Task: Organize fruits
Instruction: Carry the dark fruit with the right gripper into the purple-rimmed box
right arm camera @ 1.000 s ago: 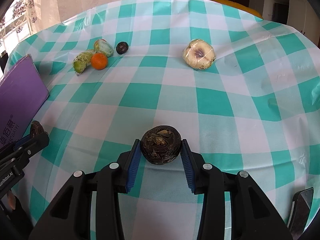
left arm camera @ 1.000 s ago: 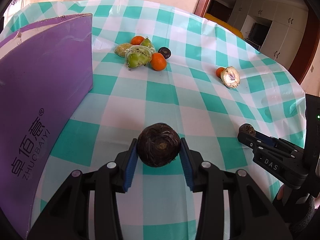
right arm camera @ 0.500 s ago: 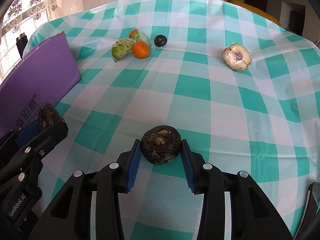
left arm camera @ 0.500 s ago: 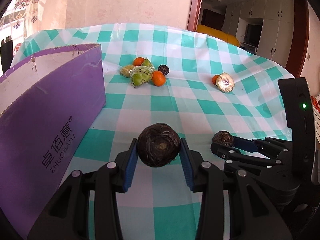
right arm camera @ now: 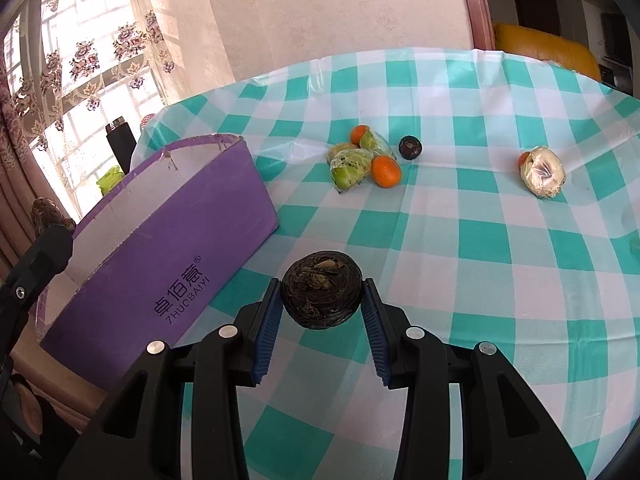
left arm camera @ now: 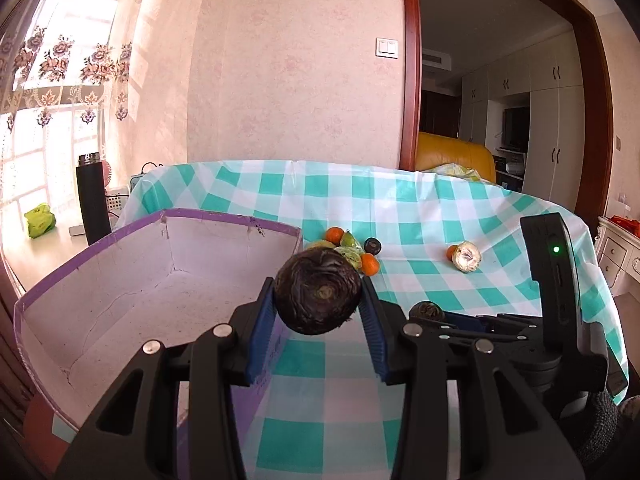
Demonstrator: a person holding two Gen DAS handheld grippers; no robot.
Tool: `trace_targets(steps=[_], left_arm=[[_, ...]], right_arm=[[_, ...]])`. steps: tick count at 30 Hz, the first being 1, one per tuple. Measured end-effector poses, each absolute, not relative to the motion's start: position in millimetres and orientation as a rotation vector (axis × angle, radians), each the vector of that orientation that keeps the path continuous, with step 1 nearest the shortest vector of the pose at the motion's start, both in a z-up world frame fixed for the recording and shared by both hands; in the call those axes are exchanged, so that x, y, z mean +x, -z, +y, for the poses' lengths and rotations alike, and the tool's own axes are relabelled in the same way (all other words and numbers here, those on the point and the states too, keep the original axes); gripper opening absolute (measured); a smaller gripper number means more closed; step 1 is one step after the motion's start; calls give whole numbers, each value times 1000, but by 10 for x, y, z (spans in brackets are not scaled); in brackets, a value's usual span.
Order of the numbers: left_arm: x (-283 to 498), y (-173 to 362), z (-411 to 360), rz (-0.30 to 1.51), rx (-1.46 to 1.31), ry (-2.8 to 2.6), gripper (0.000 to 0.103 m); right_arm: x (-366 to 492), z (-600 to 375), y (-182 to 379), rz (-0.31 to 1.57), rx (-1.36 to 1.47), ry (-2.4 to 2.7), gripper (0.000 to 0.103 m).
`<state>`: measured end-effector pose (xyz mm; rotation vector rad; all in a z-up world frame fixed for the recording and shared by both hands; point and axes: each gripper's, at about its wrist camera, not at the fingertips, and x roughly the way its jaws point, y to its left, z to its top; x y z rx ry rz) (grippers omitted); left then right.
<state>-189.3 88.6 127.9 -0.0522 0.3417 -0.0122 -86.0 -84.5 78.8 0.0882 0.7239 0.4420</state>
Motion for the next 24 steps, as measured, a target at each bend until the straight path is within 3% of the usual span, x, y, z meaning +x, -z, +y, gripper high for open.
trace_targets(steps=[10,18,24], left_arm=[[-1964,-1446,1692,366,-112,-190,42],[-1844,-1354,2229,532,-114,-287,42],[-1726,-1181,2571,695,-110,-329,42]], right_arm=[[-889,-249,-1250,647,44,-586,40],[-933,513,-1496,614,-86,-723,40],[-840,1286,-1276,779,-352,-746,40]])
